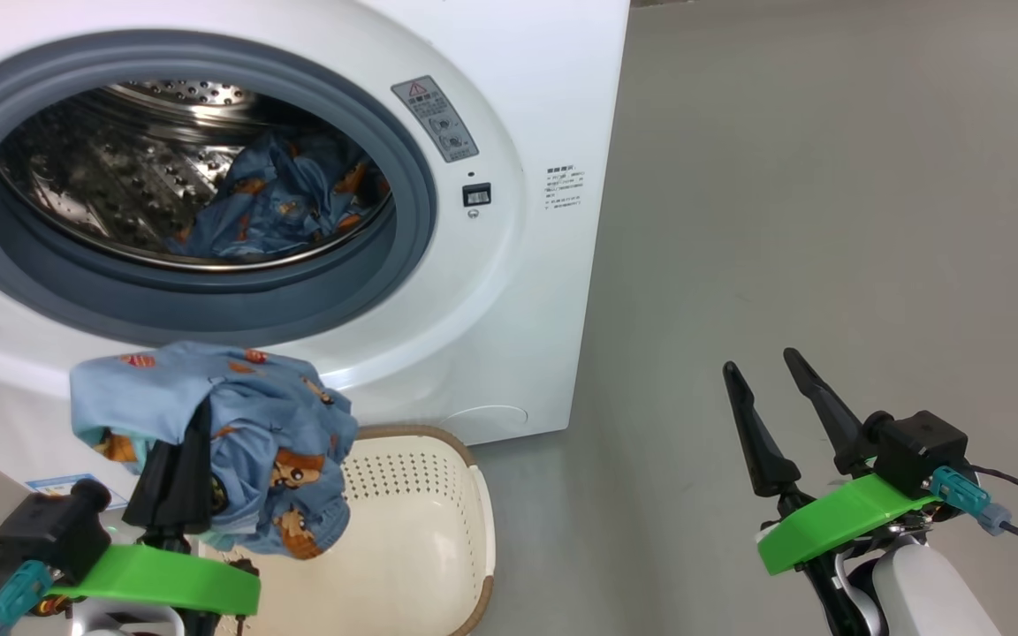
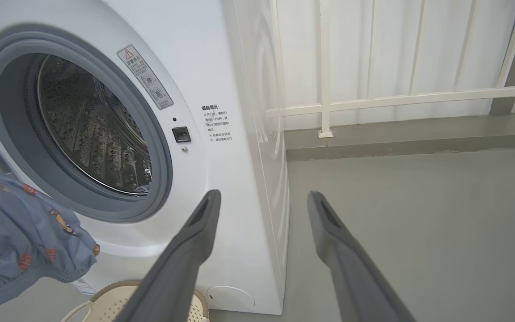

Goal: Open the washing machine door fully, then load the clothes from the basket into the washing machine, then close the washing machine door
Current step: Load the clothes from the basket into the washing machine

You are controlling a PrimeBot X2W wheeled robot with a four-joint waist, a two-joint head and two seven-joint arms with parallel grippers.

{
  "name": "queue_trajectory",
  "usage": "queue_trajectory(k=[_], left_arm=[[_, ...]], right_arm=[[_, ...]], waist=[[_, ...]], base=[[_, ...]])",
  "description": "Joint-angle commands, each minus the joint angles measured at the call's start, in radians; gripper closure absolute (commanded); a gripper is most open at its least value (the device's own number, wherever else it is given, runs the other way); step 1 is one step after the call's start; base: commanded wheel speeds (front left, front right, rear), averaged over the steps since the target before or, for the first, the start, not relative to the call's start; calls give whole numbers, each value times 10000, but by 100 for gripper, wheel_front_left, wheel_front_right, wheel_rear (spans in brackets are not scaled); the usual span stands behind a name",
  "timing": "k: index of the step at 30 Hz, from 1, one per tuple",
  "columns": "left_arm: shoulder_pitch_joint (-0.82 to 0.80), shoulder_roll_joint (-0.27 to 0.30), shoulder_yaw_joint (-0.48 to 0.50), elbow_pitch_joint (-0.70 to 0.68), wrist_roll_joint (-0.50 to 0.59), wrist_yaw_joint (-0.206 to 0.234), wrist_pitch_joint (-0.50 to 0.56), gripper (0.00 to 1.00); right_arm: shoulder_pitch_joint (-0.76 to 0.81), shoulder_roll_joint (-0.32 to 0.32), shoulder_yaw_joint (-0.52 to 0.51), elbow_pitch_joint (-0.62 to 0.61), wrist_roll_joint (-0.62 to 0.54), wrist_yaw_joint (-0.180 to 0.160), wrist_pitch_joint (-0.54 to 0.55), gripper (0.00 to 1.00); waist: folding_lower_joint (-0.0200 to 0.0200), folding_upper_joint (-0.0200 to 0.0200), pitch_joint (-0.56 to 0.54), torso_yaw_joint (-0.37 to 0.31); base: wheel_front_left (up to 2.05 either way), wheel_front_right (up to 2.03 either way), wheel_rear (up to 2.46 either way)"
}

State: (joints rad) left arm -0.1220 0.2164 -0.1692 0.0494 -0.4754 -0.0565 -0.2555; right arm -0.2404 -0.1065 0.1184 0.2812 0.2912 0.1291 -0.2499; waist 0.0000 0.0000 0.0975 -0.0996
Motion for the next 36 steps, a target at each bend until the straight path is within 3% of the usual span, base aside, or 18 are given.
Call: queue_trajectory(k=[1,11,21,28,36], left_arm=[[-193,131,458,-298,120,-51,-62,100],[-1178,-14,593,227,165,-359,-62,100],[-4014,191,888,2495,-129,-658,-62,100],[-5764,596,941,4238,-29,-720,-63,100],[-7878,1311,365,6101,-240,-739,-63,100]], right_arm=[[71,-76,222,-249,33,16,-118,0],[37,-33,184,-359,-17,16,-118,0],[-296,171,374,-442,-141,16,-118,0],[-462,329,364,-593,-290,16,-118,0],[-870,518,476,-898,-383,16,-118,0]], waist=[[0,0,-15,6],[0,0,328,-8],[0,0,1237,-421],[0,0,2226,-799],[0,0,3595,-1436]], base=[[0,0,0],[0,0,0],[0,0,0],[0,0,0],[0,0,0]])
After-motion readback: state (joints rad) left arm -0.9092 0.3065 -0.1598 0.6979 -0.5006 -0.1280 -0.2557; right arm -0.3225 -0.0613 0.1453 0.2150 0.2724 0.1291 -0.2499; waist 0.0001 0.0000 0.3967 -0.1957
